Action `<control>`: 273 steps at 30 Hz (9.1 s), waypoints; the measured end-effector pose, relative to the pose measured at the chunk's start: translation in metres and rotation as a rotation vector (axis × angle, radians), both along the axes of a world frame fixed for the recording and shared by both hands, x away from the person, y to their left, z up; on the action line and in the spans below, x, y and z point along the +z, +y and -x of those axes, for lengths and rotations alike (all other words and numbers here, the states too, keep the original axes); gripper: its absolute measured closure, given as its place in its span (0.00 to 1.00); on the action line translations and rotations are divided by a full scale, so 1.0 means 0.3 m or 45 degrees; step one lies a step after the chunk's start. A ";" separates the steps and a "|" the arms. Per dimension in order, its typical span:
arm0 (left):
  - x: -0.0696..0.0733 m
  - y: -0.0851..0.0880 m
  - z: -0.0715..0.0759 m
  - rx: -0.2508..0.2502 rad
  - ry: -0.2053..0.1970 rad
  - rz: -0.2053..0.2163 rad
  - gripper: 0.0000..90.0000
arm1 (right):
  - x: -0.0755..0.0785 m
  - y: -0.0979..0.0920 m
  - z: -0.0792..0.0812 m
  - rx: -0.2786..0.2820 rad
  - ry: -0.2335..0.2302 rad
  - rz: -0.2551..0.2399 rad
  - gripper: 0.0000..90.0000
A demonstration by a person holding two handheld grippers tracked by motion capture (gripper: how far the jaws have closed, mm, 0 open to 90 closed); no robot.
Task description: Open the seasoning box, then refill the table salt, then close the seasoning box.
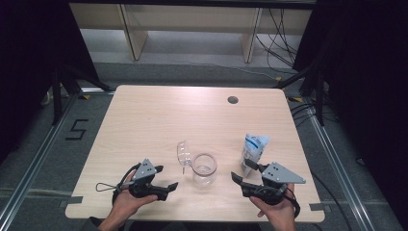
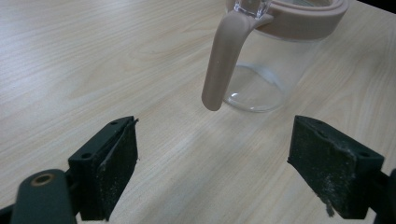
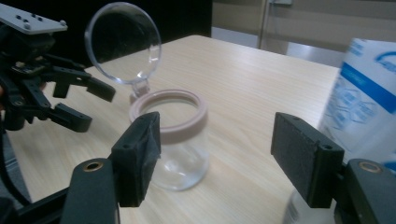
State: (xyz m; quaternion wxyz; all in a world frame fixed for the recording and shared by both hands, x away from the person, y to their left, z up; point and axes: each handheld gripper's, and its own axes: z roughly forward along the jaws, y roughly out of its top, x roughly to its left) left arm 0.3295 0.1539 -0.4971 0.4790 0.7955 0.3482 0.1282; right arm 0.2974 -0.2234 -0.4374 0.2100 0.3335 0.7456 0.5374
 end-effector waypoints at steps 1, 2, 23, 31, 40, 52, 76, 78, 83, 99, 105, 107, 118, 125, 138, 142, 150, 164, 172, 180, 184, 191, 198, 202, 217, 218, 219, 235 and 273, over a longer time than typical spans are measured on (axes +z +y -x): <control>0.001 0.003 -0.003 -0.016 0.002 -0.013 0.17 | -0.003 -0.007 0.005 -0.009 0.012 -0.017 0.38; 0.001 0.004 -0.003 -0.011 -0.008 -0.014 0.17 | -0.006 -0.013 0.005 -0.004 0.007 -0.038 0.38; 0.002 0.007 -0.001 -0.003 -0.002 -0.028 0.17 | -0.078 -0.192 -0.008 -0.255 0.064 -0.003 0.29; 0.001 0.011 0.000 -0.005 0.005 -0.025 0.17 | -0.098 -0.200 -0.032 -0.298 0.120 -0.069 0.26; -0.004 0.015 0.003 0.013 0.002 -0.034 0.17 | -0.102 -0.172 -0.082 -0.302 0.042 -0.028 0.24; -0.005 0.011 0.005 0.026 0.000 -0.033 0.17 | -0.111 -0.115 -0.136 -0.418 0.071 0.016 0.19; -0.003 0.011 0.006 -0.001 -0.003 -0.041 0.17 | -0.171 -0.044 -0.209 -0.516 0.126 0.014 0.20; -0.004 0.008 0.005 0.007 -0.008 -0.045 0.17 | -0.174 -0.042 -0.212 -0.522 0.129 0.027 0.20; -0.004 0.007 0.007 0.006 -0.003 -0.041 0.17 | -0.182 -0.037 -0.222 -0.520 0.111 0.028 0.20; -0.005 0.007 0.008 0.007 -0.007 -0.036 0.17 | -0.211 -0.019 -0.250 -0.506 0.137 0.011 0.24; -0.003 0.007 0.009 0.006 -0.005 -0.046 0.17 | -0.223 -0.028 -0.255 -0.508 0.145 -0.014 0.27; -0.006 0.007 0.006 -0.005 -0.016 -0.043 0.17 | -0.228 -0.033 -0.255 -0.526 0.174 -0.012 0.28; -0.005 0.005 0.008 0.003 -0.013 -0.043 0.17 | -0.242 -0.039 -0.255 -0.505 0.176 -0.038 0.31; -0.004 0.006 0.008 -0.004 -0.006 -0.047 0.17 | -0.247 -0.036 -0.255 -0.511 0.170 -0.026 0.32; -0.004 0.006 0.008 0.001 -0.009 -0.048 0.17 | -0.256 -0.021 -0.257 -0.540 0.196 -0.041 0.35; -0.003 0.003 0.012 0.005 -0.003 -0.051 0.17 | -0.257 -0.026 -0.261 -0.535 0.179 -0.026 0.36; -0.004 0.005 0.008 -0.001 -0.010 -0.054 0.17 | -0.257 -0.029 -0.262 -0.542 0.180 -0.014 0.38; -0.004 -0.005 0.000 -0.002 0.001 -0.043 0.17 | -0.252 -0.039 -0.273 -0.476 0.168 -0.020 0.45; -0.003 0.003 -0.005 0.000 0.003 -0.038 0.17 | -0.243 -0.061 -0.282 -0.415 0.178 0.024 0.46; -0.002 -0.001 -0.007 -0.007 0.005 -0.037 0.17 | -0.233 -0.068 -0.277 -0.369 0.175 0.060 0.47; -0.003 -0.005 -0.010 -0.003 0.005 -0.039 0.17 | -0.228 -0.074 -0.275 -0.324 0.170 0.094 0.47; -0.005 -0.008 -0.015 -0.018 0.001 -0.037 0.17 | -0.222 -0.067 -0.269 -0.284 0.111 0.129 0.47; -0.006 -0.006 -0.015 -0.014 0.009 -0.022 0.17 | -0.213 -0.066 -0.265 -0.266 0.122 0.128 0.47; -0.005 -0.003 -0.013 -0.015 0.007 -0.031 0.17 | -0.202 -0.074 -0.262 -0.272 0.105 0.125 0.47; -0.011 -0.012 -0.019 -0.025 -0.001 -0.045 0.19 | -0.159 -0.052 -0.227 -0.240 0.013 0.187 0.48; -0.011 -0.013 -0.019 -0.019 -0.008 -0.052 0.20 | -0.158 -0.043 -0.225 -0.242 -0.020 0.190 0.48; -0.012 -0.016 -0.021 -0.016 -0.015 -0.046 0.20 | -0.152 -0.043 -0.228 -0.221 -0.046 0.224 0.48; -0.022 -0.058 -0.049 -0.058 -0.060 -0.084 0.30 | -0.123 0.018 -0.180 -0.121 -0.136 0.365 0.48; -0.025 -0.123 -0.092 -0.159 -0.242 -0.125 0.82 | -0.125 0.076 -0.179 -0.071 -0.260 0.683 0.48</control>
